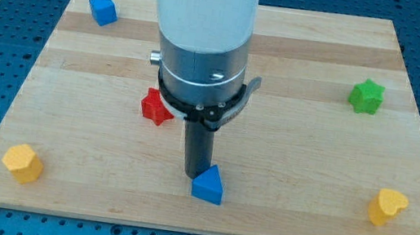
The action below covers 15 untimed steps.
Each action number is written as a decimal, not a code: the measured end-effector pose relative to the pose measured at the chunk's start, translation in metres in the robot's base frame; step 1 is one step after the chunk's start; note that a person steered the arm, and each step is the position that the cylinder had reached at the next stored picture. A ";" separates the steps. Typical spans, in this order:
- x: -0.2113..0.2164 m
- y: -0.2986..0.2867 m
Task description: Push the red star to the center left
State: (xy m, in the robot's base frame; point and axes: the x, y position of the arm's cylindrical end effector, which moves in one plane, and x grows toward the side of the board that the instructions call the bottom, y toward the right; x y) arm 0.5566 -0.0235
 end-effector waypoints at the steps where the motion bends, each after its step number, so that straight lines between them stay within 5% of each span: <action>1: 0.004 0.000; 3: -0.065 -0.025; 5: -0.072 -0.070; 8: -0.081 0.001; 15: -0.111 -0.150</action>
State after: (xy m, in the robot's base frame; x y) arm 0.4452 -0.1738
